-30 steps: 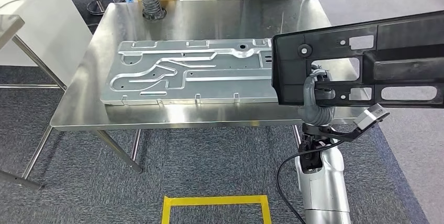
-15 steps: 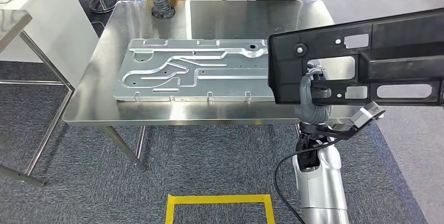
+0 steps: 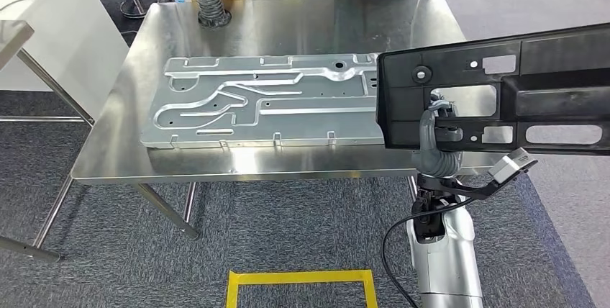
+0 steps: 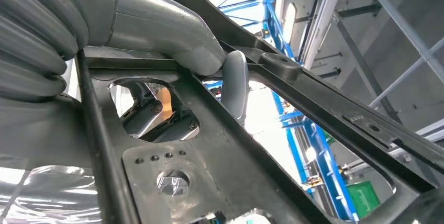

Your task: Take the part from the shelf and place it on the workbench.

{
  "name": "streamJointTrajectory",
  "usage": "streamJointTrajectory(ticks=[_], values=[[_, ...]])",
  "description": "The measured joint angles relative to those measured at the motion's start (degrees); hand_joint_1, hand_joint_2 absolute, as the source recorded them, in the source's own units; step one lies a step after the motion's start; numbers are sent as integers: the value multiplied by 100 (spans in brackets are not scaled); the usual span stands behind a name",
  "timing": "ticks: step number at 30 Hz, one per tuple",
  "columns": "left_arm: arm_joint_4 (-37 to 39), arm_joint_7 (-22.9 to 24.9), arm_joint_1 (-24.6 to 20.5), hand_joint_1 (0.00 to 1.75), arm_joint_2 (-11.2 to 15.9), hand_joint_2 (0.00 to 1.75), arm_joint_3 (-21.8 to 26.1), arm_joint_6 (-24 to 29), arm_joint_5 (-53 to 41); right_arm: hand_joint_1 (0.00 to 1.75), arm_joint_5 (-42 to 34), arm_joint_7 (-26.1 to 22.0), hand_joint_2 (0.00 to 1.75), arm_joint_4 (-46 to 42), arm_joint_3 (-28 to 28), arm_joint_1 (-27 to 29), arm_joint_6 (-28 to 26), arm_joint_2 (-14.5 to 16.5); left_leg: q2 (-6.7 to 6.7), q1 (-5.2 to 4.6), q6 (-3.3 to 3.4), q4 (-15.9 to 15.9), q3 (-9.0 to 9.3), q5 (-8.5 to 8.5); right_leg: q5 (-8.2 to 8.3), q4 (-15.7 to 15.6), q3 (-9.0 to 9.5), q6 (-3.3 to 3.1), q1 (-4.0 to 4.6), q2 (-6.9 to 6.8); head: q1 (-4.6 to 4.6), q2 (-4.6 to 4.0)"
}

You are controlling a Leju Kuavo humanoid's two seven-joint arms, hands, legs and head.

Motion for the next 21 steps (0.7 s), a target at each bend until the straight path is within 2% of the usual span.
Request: streamJointTrajectory(ticks=[1,3,4,5,6,8,10,11,13,14,15,16,18,19,20,21], values=[[0,-3,3,0,0,175,0,-9,1,175,0,1,175,0,-1,1,1,0,1,8,3,-143,8,179,-12,6,13,6,-1,1,-1,0],[0,-13,-3,0,1,175,0,-15,1,175,1,1,175,1,-2,-9,3,0,36,8,41,-892,269,658,-39,17,48,30,-3,1,0,0],[0,-16,-14,0,2,175,0,-15,1,175,1,2,175,0,-2,-20,5,0,65,-9,69,-1272,416,809,-53,27,57,54,5,-1,0,0],[0,-19,-26,0,2,175,0,-15,0,175,2,4,175,1,-2,-30,6,0,90,-27,98,-1522,517,885,-55,29,58,87,13,-6,1,0],[0,-22,-35,0,2,175,0,-15,-1,175,4,7,175,1,-2,-39,7,0,104,-45,125,-1644,561,894,-52,26,56,123,20,-12,1,0],[0,-25,-37,0,2,175,0,-12,-1,175,8,11,175,2,-1,-50,7,0,81,-47,185,-1687,571,917,-32,9,55,198,24,-29,1,0],[0,-30,-30,0,-2,175,0,-3,3,175,10,12,175,2,-2,-58,7,1,74,-29,255,-1753,587,980,-148,155,-3,254,18,-40,1,0],[0,-34,-30,0,-4,175,0,1,8,175,12,12,175,2,-2,-62,7,2,77,-22,284,-1784,595,1006,-306,396,-110,276,17,-42,1,0],[0,-42,-28,0,-6,175,0,4,15,175,25,12,175,5,-3,-56,8,4,80,-45,313,-1789,589,1012,-697,1147,-459,311,11,-43,1,0],[0,-44,-23,0,-7,175,1,7,16,175,37,12,175,12,-3,-46,9,4,78,-54,319,-1786,587,1009,-815,1473,-615,325,9,-44,1,0],[0,-44,-20,0,-7,175,1,11,19,175,53,12,175,21,-3,-38,9,4,74,-60,320,-1782,588,1004,-825,1620,-687,334,7,-44,1,0],[0,-43,-18,0,-7,175,2,15,23,175,71,13,175,32,-3,-37,9,4,67,-61,316,-1776,593,996,-726,1538,-647,340,3,-44,1,0],[0,-36,-20,0,-8,175,2,22,31,175,112,26,175,50,-2,-67,9,4,50,-59,288,-1747,604,963,-354,813,-292,347,-17,-36,1,0],[0,-32,-24,0,-9,175,2,24,33,175,145,34,175,66,-1,-101,8,4,39,-69,262,-1720,601,939,-217,449,-112,329,-14,-23,1,0],[0,-28,-27,0,-10,175,2,25,33,175,190,42,175,87,-1,-144,1,4,31,-79,236,-1698,595,917,-139,195,9,295,-14,-13,1,0],[0,-25,-29,0,-11,175,2,26,32,175,256,44,175,120,0,-197,-14,4,25,-87,210,-1684,589,901,-126,86,57,253,-5,-5,1,0]])
